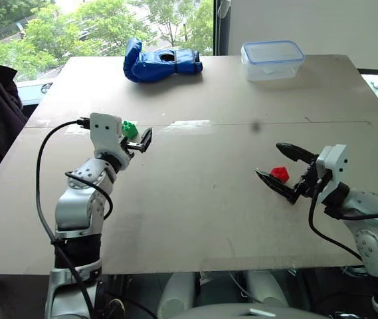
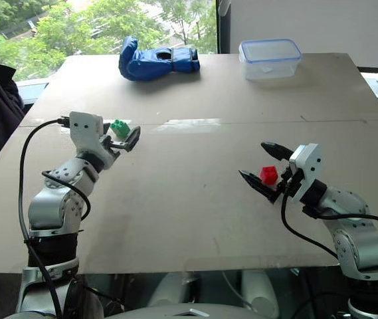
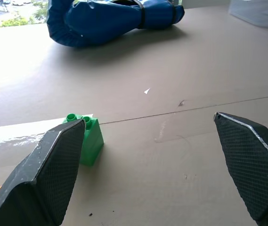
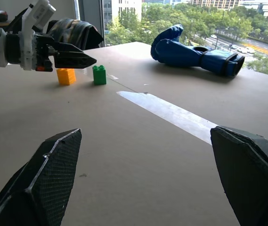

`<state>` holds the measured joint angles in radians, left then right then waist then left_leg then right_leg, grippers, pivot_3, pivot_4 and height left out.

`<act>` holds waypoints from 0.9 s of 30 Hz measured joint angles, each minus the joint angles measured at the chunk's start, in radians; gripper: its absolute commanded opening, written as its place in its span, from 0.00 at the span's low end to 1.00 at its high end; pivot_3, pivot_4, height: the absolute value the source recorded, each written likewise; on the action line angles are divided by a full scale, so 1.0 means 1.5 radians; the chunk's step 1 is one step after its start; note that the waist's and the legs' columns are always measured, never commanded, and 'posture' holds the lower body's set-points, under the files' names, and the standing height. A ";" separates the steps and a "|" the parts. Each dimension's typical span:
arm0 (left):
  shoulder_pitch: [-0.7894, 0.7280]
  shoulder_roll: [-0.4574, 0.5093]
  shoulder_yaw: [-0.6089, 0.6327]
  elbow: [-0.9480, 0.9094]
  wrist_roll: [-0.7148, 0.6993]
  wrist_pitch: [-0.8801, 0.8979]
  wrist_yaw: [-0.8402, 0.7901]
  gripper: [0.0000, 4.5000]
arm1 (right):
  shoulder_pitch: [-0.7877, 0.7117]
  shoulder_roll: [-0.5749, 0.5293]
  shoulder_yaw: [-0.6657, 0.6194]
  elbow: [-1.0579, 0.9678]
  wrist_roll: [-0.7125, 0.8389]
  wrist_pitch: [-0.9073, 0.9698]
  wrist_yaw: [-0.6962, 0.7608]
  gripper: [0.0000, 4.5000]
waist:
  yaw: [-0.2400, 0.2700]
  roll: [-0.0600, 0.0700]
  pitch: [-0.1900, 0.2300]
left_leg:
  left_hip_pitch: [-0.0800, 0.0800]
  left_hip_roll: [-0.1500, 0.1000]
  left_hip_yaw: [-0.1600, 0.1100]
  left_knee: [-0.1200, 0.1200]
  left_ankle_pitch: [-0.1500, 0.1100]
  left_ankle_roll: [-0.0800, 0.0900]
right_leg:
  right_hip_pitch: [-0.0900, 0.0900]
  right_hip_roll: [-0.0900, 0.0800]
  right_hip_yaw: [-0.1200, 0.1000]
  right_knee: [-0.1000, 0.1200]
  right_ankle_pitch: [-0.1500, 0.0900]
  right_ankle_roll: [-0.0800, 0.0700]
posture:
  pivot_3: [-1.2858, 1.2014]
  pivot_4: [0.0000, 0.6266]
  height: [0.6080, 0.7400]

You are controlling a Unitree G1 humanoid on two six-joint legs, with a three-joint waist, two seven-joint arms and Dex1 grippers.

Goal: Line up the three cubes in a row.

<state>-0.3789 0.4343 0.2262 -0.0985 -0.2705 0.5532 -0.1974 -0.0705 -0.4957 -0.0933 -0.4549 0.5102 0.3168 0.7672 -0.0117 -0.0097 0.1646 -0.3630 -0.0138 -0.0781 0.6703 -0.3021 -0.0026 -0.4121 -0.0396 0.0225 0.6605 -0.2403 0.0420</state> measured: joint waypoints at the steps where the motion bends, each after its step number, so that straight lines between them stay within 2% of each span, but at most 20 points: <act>1: -0.013 -0.004 0.001 0.022 0.008 -0.006 0.012 1.00 | -0.002 0.000 0.000 0.001 0.001 0.000 0.000 1.00 | 0.000 0.000 0.000 | 0.000 0.000 0.000 0.000 0.000 0.000 | 0.000 0.000 0.000 0.000 0.000 0.000 | 0.52 0.24 1.00; 9: -0.086 0.047 0.001 0.193 0.039 -0.098 -0.032 1.00 | -0.018 0.003 0.011 0.002 0.001 -0.001 -0.010 1.00 | -0.002 0.000 0.000 | 0.000 -0.001 0.000 0.000 0.000 -0.001 | 0.000 0.000 0.000 0.000 0.000 0.000 | 0.52 0.24 1.00; 14: -0.144 0.118 -0.004 0.343 0.049 -0.156 -0.139 1.00 | -0.023 0.009 0.017 0.002 -0.002 -0.001 -0.023 1.00 | -0.001 0.000 0.000 | 0.000 -0.001 0.000 0.000 0.000 -0.001 | 0.000 0.000 -0.001 0.000 0.000 0.000 | 0.52 0.24 1.00; 17: -0.192 0.149 -0.036 0.436 0.063 -0.195 -0.231 1.00 | -0.032 0.018 0.027 0.002 -0.003 -0.001 -0.028 1.00 | 0.000 0.000 0.000 | 0.000 -0.002 0.000 0.000 0.000 -0.001 | 0.000 0.000 -0.001 0.000 0.000 0.000 | 0.52 0.24 1.00; 23: -0.282 0.172 -0.116 0.613 0.120 -0.235 -0.346 1.00 | -0.036 0.021 0.029 0.002 -0.003 -0.001 -0.035 1.00 | -0.003 -0.001 0.000 | -0.001 -0.002 0.000 0.000 0.000 0.000 | 0.000 0.001 -0.002 0.000 0.000 0.000 | 0.52 0.24 1.00; 27: -0.327 0.179 -0.135 0.685 0.153 -0.251 -0.355 1.00 | -0.035 0.021 0.029 0.002 -0.002 -0.002 -0.035 1.00 | -0.006 -0.002 0.001 | -0.001 -0.002 0.000 0.000 -0.001 0.002 | -0.001 0.001 -0.002 0.001 0.000 0.000 | 0.52 0.24 1.00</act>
<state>-0.8696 0.7023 0.0235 0.9296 -0.0406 0.1773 -0.7297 -0.1227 -0.4642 -0.0493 -0.4521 0.5077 0.3137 0.7152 -0.0211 -0.0120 0.1657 -0.3644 -0.0162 -0.0780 0.6704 -0.3039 0.0006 -0.4133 -0.0383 0.0201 0.6614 -0.2403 0.0420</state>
